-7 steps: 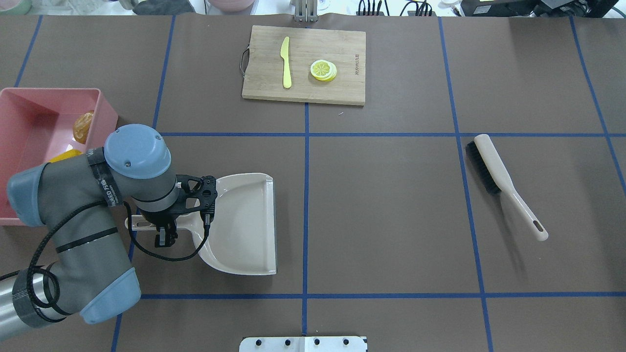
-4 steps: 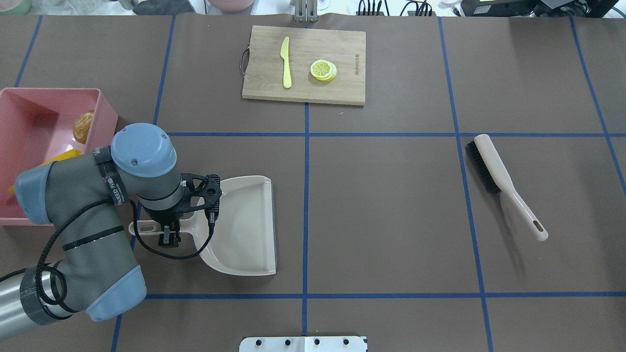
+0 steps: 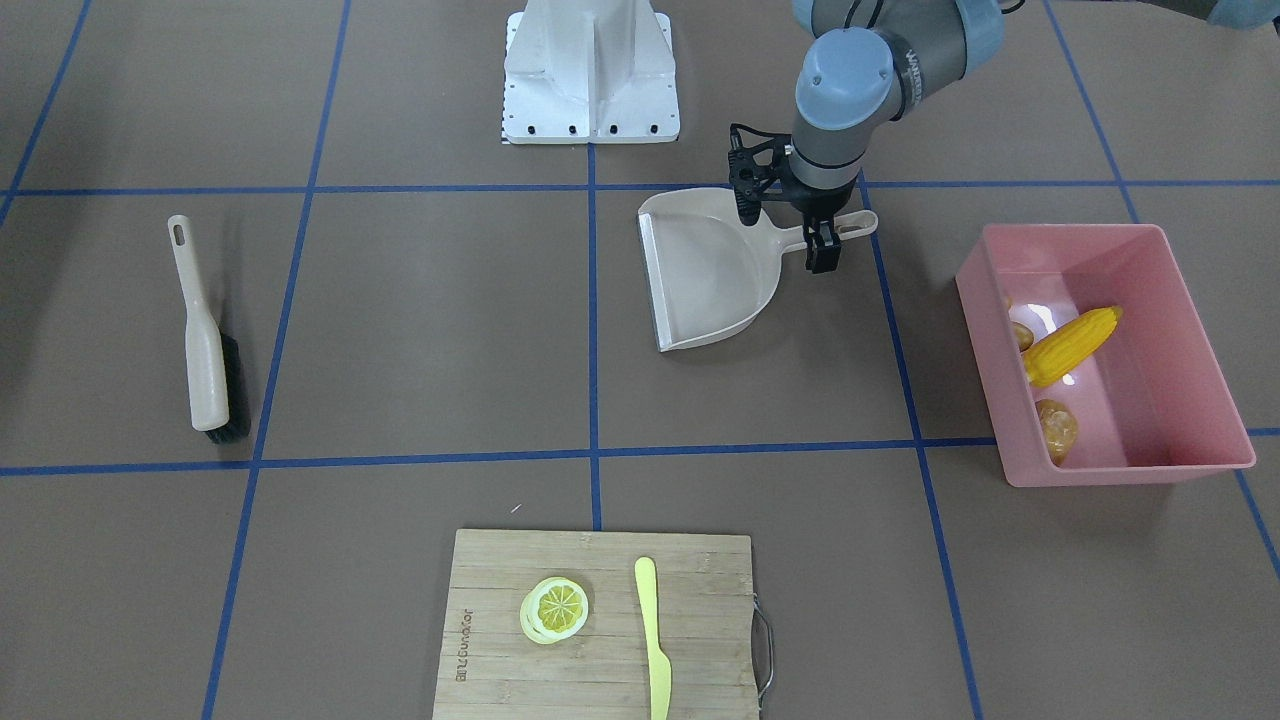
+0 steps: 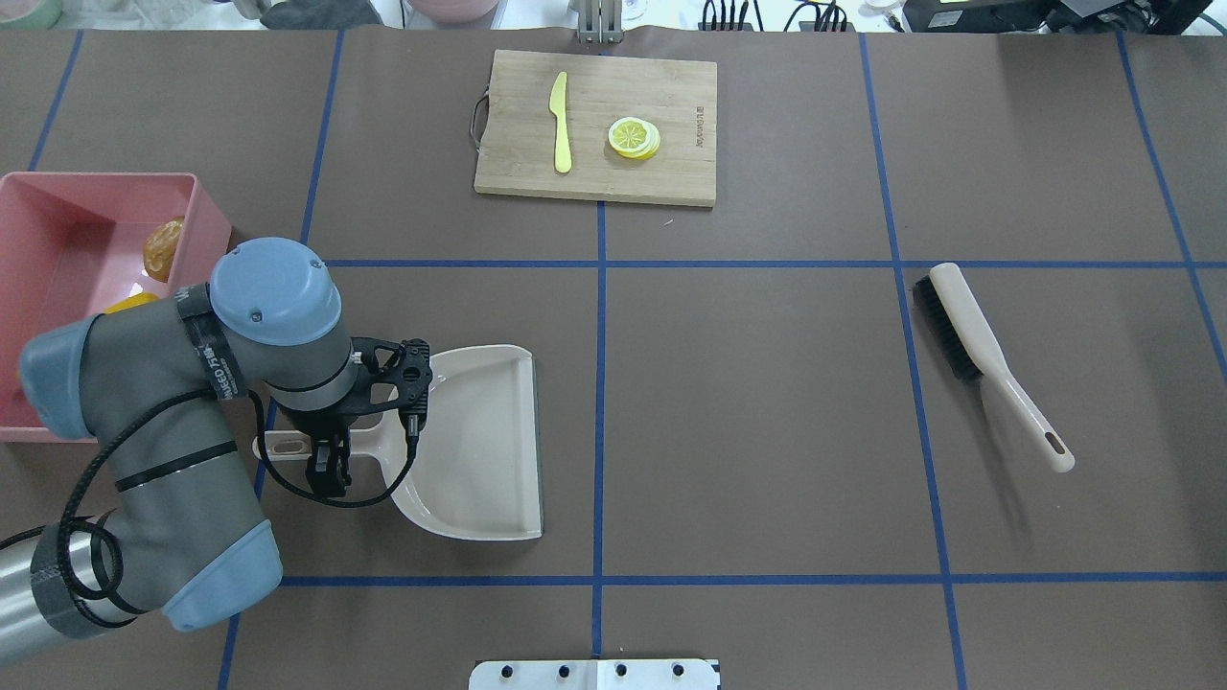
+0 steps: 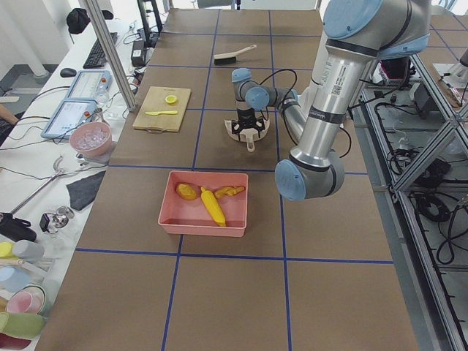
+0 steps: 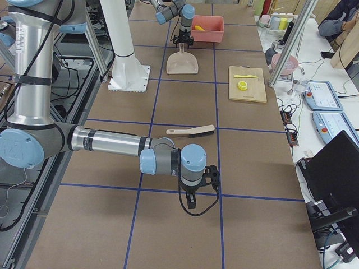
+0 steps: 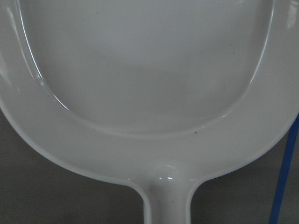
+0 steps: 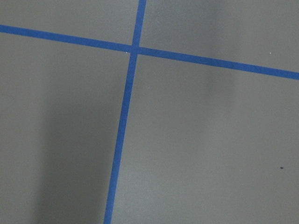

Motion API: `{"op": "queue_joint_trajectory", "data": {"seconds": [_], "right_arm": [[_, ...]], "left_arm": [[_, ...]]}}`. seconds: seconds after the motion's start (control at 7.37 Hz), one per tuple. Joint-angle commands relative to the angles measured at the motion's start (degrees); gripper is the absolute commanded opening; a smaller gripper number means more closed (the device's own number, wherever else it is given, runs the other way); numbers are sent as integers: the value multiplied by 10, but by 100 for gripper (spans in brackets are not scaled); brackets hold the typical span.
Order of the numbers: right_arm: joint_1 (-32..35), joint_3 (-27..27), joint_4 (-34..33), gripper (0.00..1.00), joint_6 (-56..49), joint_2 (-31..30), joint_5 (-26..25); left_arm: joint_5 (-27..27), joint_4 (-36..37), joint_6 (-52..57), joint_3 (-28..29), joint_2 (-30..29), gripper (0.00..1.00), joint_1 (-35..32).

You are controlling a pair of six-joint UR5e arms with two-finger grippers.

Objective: Sweep and dump trash into bin
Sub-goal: 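Set the dustpan down on the table beside the bin with the left gripper, then release the dustpan handle and raise the left gripper away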

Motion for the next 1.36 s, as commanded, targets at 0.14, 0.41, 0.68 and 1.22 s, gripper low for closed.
{"op": "queue_joint_trajectory", "data": {"seconds": [0.14, 0.41, 0.68, 1.22], "right_arm": [[0, -1, 0, 100, 0, 0, 0], [0, 0, 0, 100, 0, 0, 0], [0, 0, 0, 100, 0, 0, 0], [0, -1, 0, 100, 0, 0, 0]], "left_arm": [[-25, 9, -67, -24, 3, 97, -63], [-55, 29, -102, -24, 5, 97, -142], [-62, 29, -144, -18, 19, 97, -228], [-114, 80, -201, 12, 30, 98, -404]]}}
